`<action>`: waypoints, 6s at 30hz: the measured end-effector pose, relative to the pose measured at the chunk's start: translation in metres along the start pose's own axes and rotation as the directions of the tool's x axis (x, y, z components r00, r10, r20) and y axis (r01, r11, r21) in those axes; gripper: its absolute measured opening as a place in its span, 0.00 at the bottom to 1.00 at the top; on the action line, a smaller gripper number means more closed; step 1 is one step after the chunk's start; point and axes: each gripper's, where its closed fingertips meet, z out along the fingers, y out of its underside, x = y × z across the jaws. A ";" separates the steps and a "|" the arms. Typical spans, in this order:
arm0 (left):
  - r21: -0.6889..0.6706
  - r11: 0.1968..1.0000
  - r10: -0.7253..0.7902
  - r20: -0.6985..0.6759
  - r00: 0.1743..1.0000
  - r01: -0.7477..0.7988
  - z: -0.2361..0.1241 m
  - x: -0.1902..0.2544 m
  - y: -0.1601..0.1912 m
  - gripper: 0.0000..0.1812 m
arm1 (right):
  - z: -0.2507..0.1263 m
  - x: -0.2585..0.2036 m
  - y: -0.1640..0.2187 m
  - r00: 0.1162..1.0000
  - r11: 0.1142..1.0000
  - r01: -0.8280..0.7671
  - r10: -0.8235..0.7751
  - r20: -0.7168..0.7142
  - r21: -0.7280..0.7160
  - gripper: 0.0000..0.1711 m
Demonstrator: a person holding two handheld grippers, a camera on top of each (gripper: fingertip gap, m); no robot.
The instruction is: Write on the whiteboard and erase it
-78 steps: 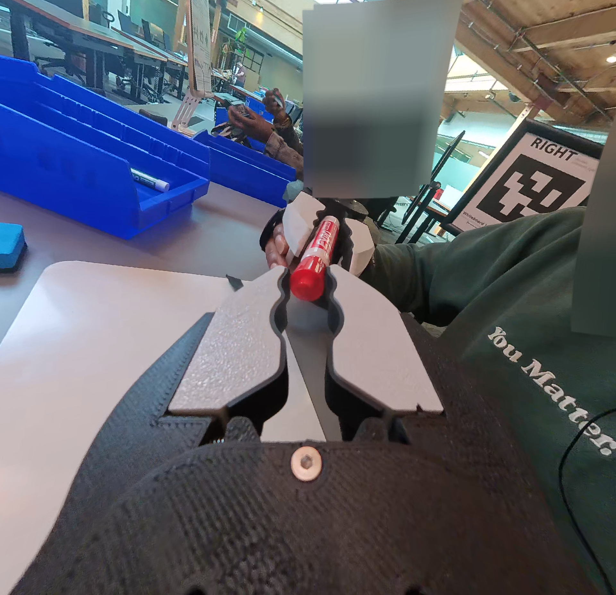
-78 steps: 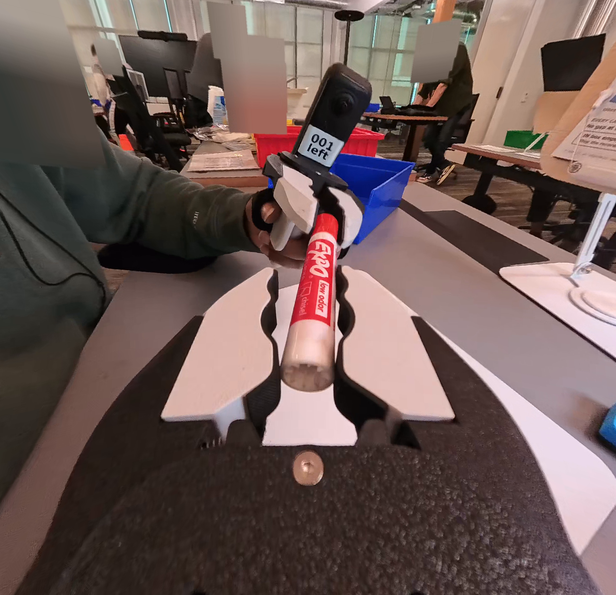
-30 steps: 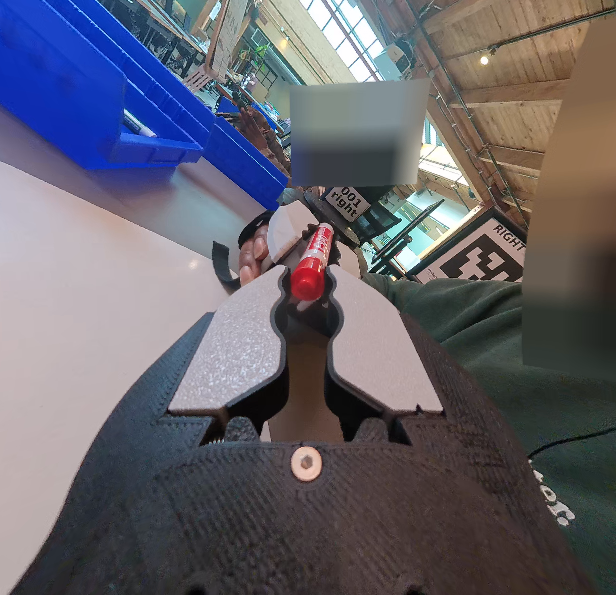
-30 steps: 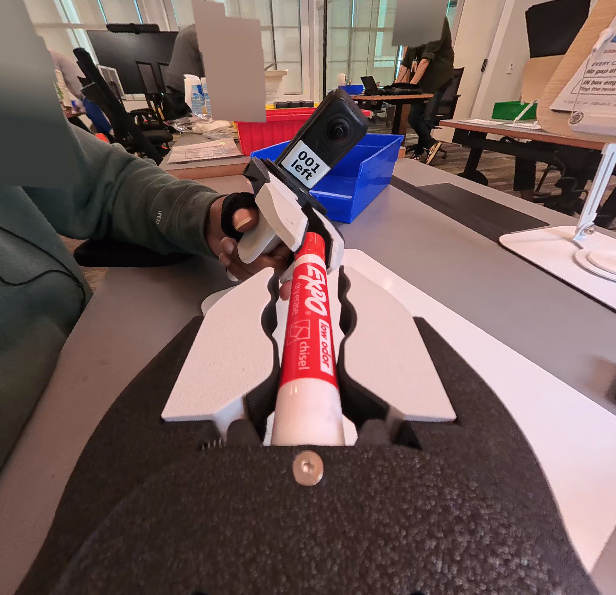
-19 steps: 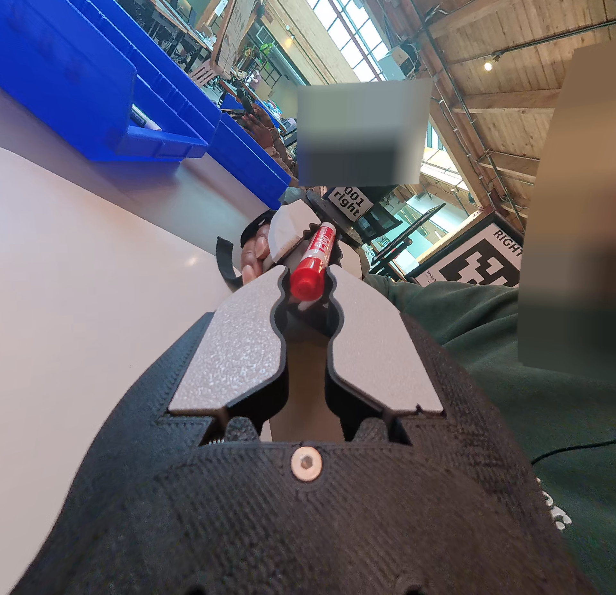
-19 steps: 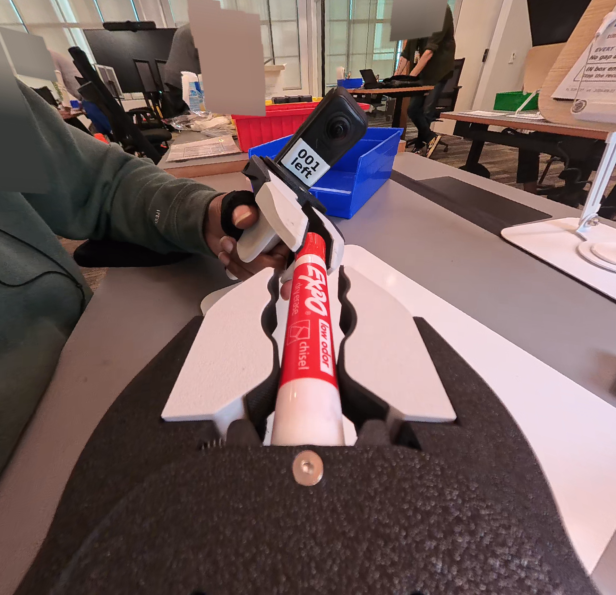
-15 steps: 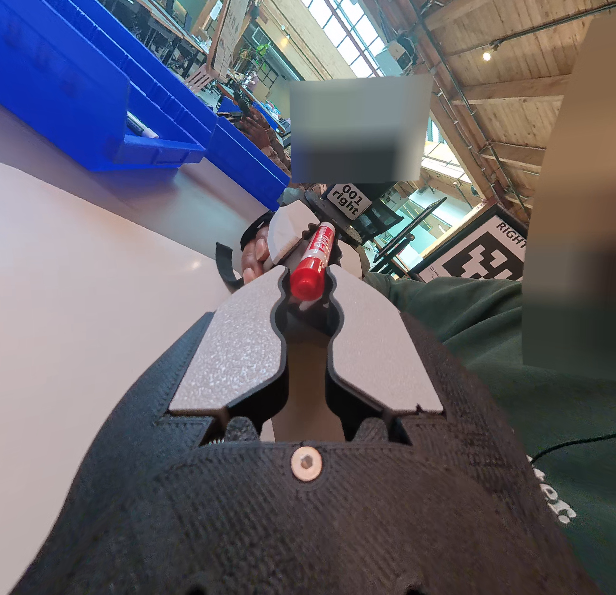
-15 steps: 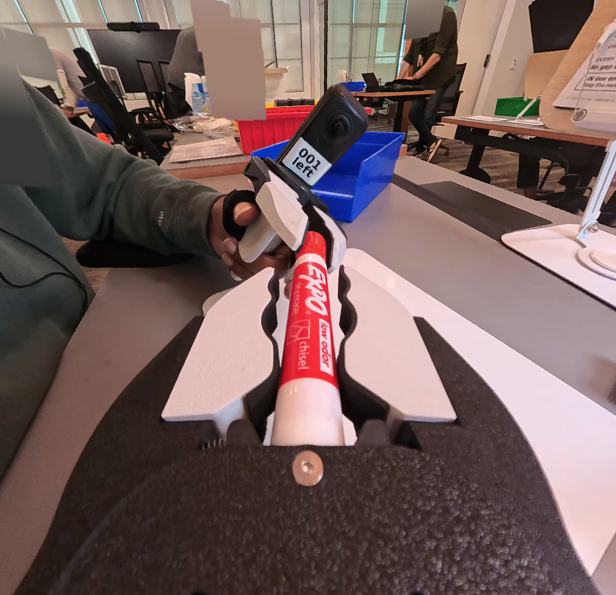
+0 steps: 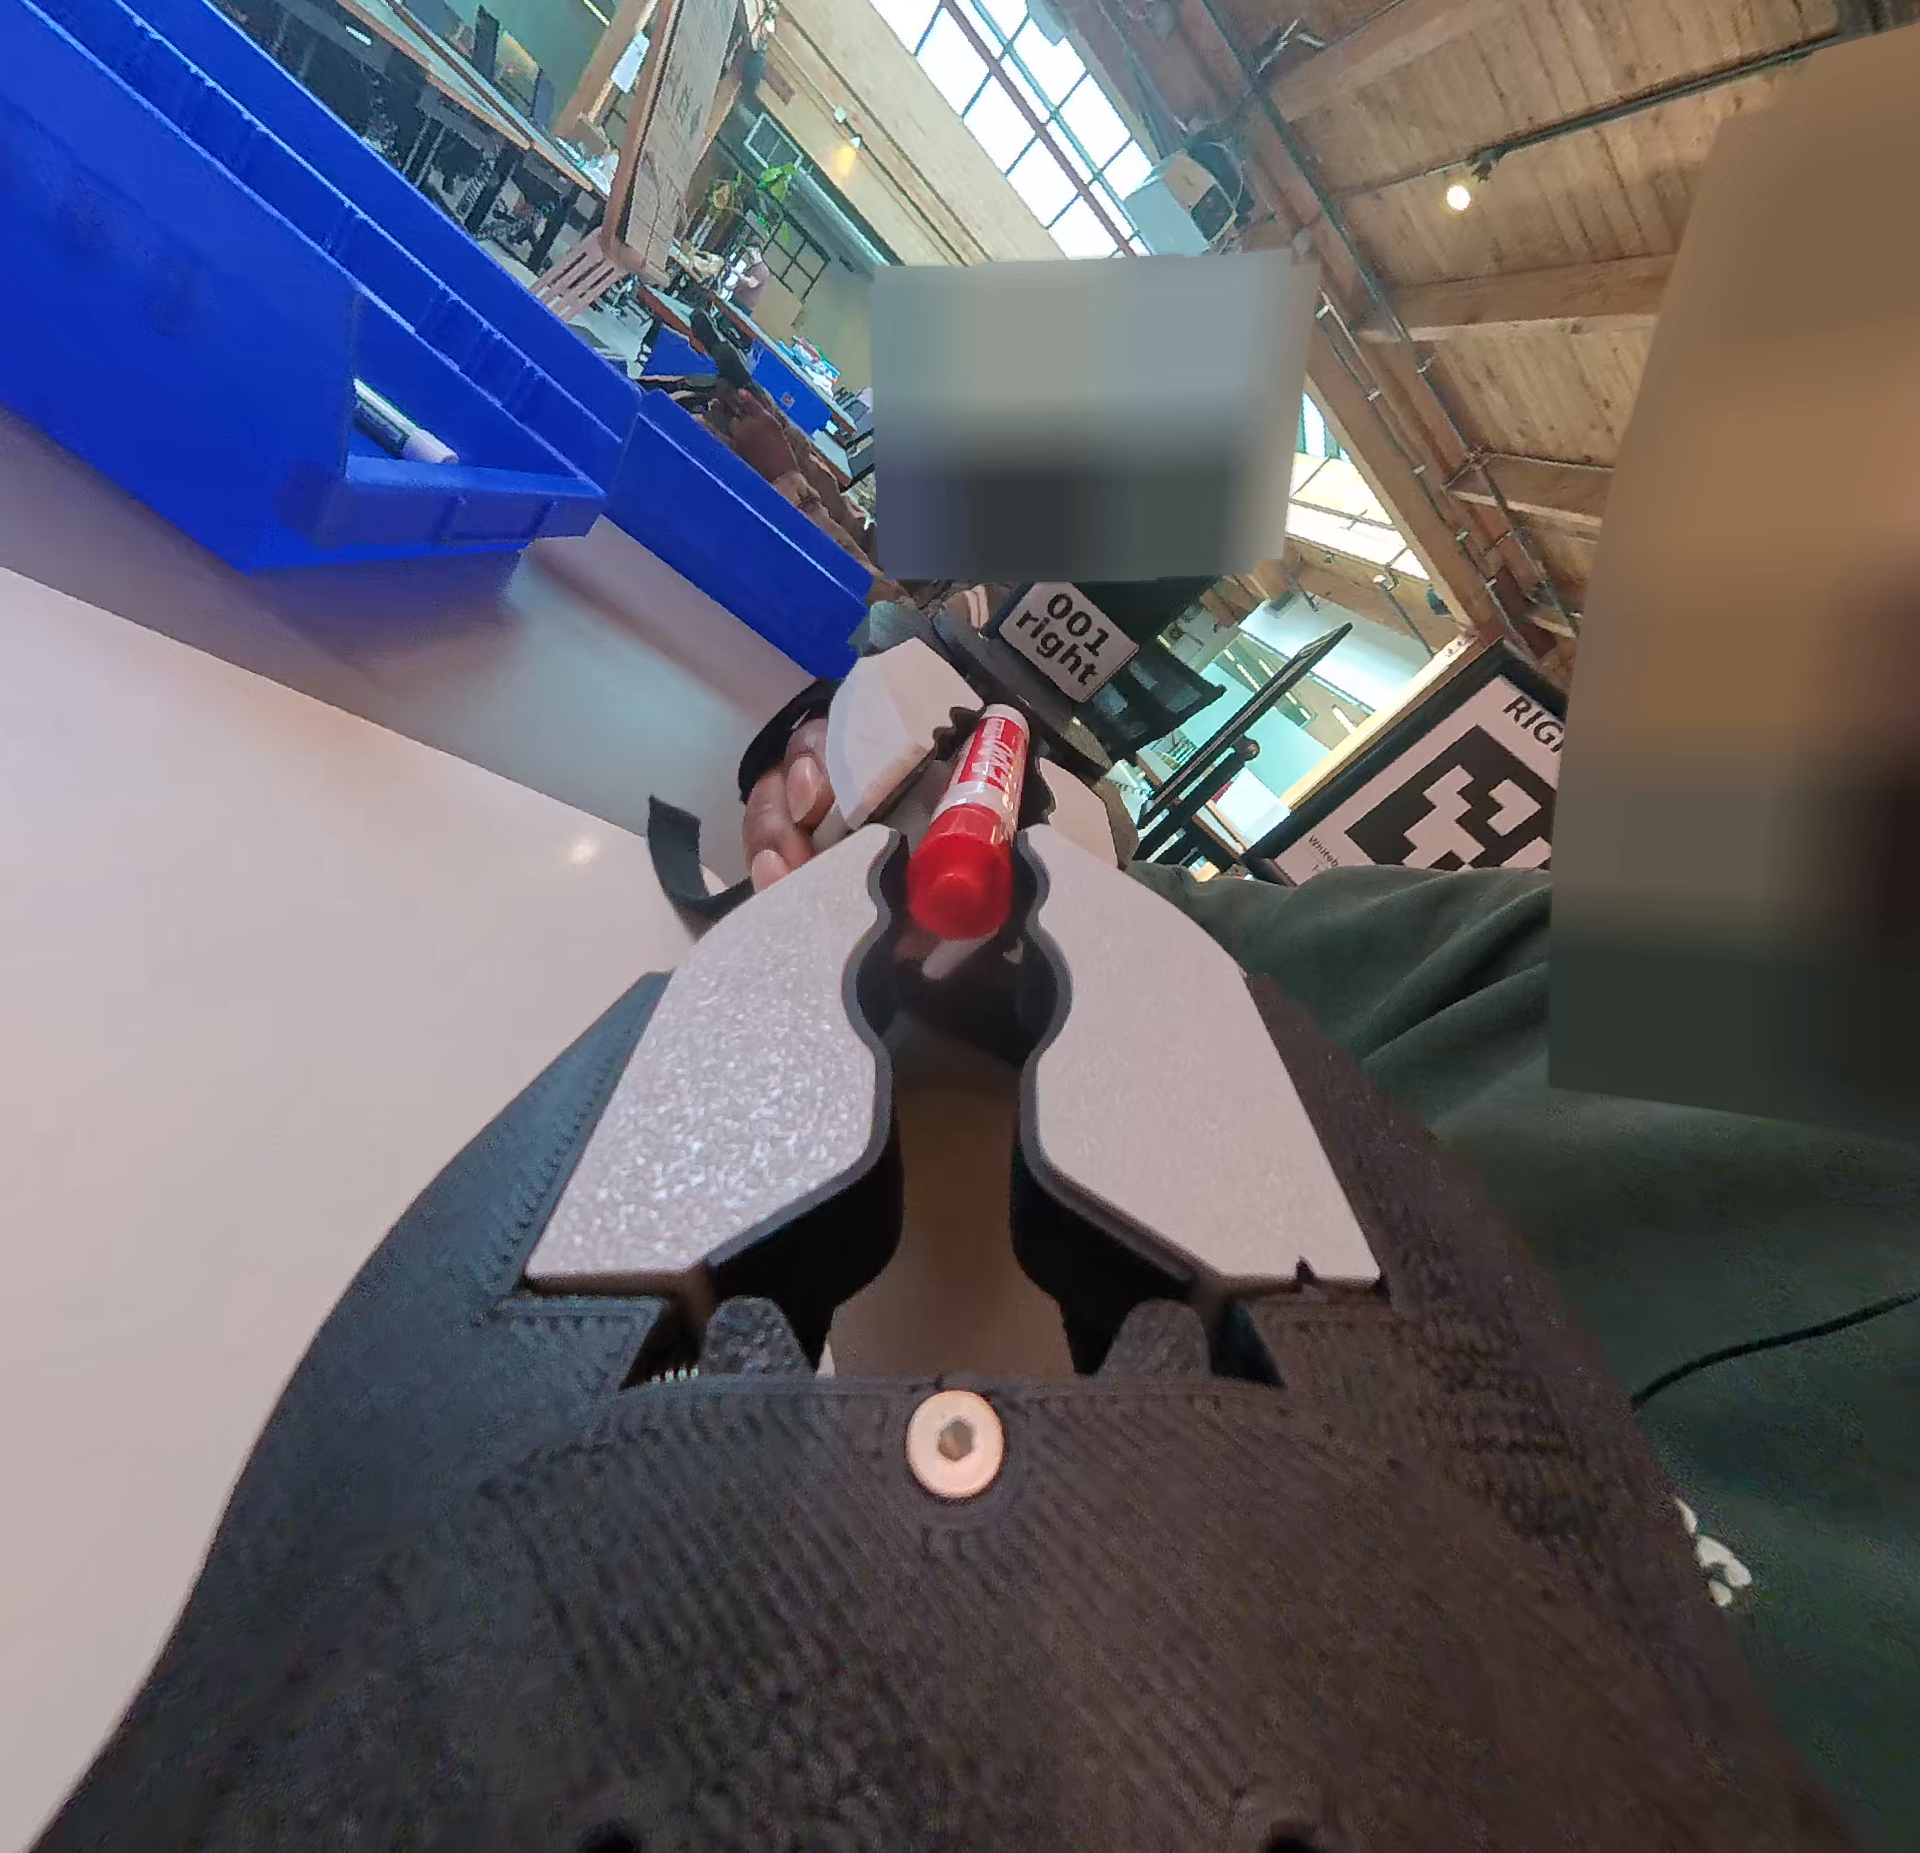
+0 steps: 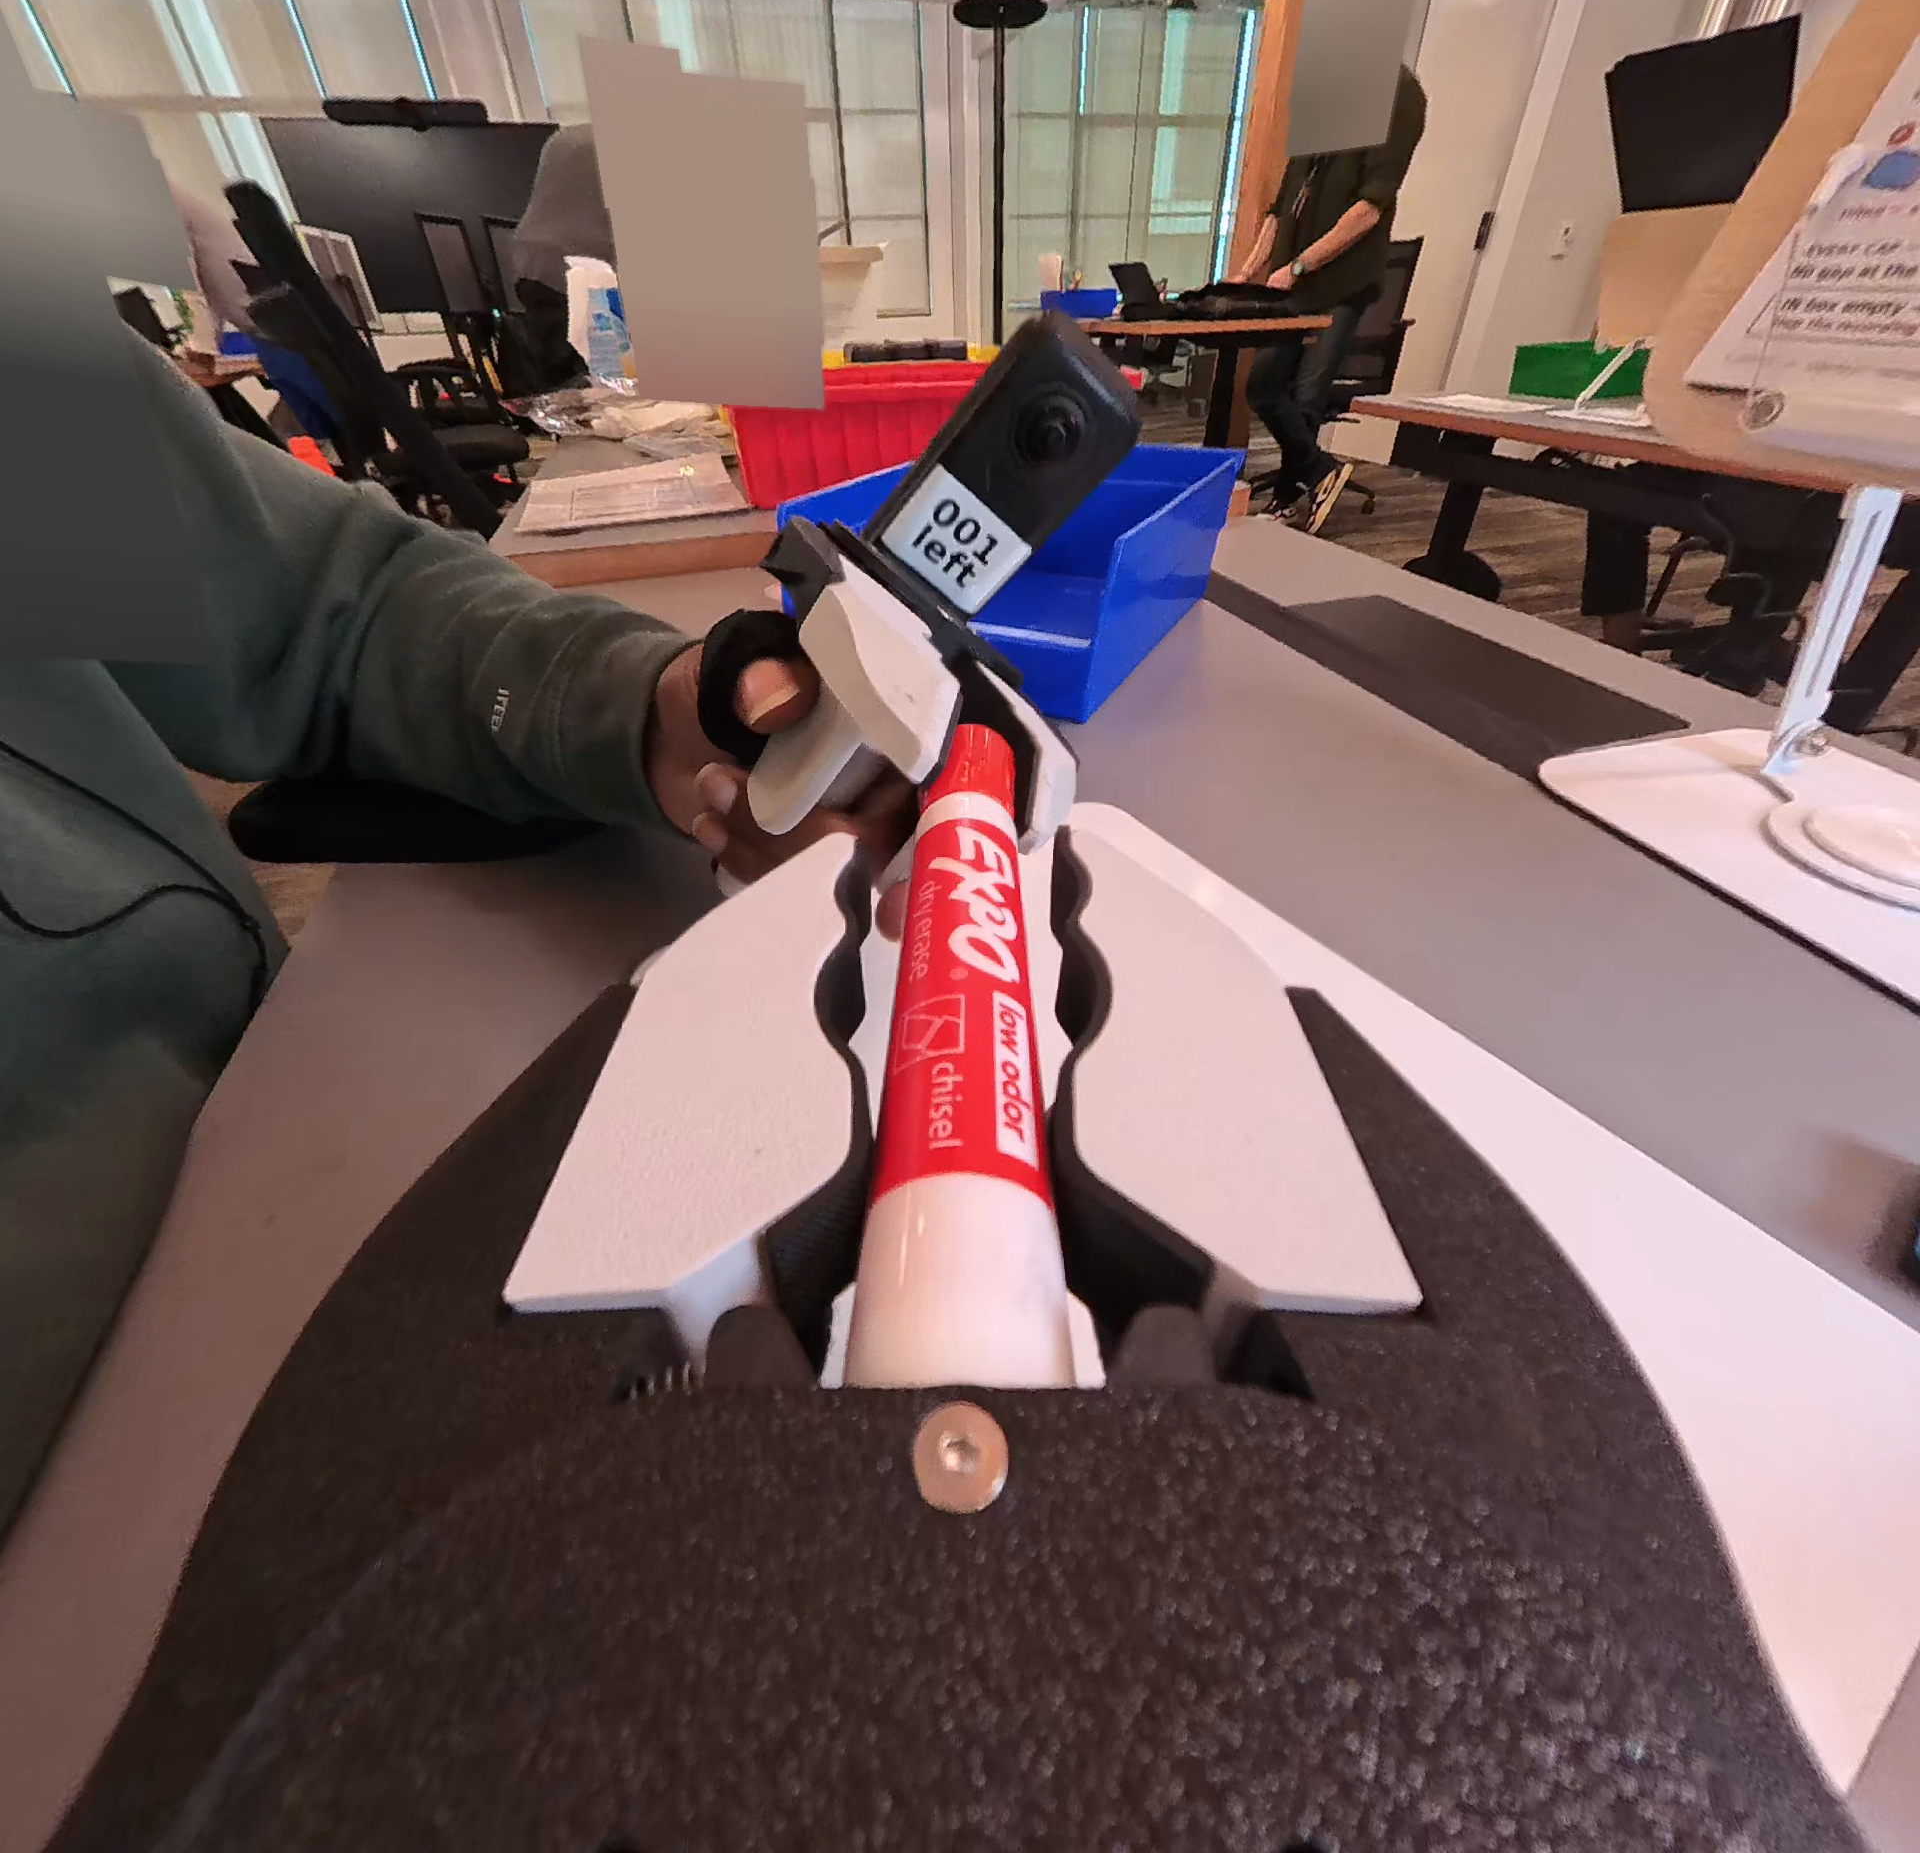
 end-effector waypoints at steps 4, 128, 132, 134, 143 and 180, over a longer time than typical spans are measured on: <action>-0.005 1.000 0.022 -0.019 1.000 -0.022 0.002 0.009 -0.005 0.10 | -0.002 -0.003 -0.012 1.000 0.999 0.003 -0.004 0.014 0.036 0.19; -0.077 0.921 0.381 0.395 0.836 -0.383 -0.128 0.003 0.020 0.11 | -0.042 0.058 0.013 0.962 0.991 0.083 -0.106 -0.251 -0.102 0.20; -0.214 0.857 0.514 0.431 0.742 -0.469 -0.135 0.000 0.027 0.11 | -0.033 0.052 0.021 0.978 0.985 0.052 -0.084 -0.191 -0.165 0.20; -0.263 0.834 0.551 0.431 0.715 -0.484 -0.137 -0.003 0.034 0.11 | -0.024 0.052 0.028 0.985 0.974 0.023 -0.061 -0.161 -0.226 0.20; -0.234 0.879 0.474 0.330 0.817 -0.416 -0.128 0.002 0.050 0.11 | 0.042 0.045 0.044 0.994 0.894 0.086 -0.107 -0.022 -0.440 0.20; -0.276 0.832 0.553 0.373 0.745 -0.481 -0.192 -0.001 0.052 0.11 | 0.130 0.053 0.087 0.978 0.412 0.203 -0.049 0.201 -0.888 0.19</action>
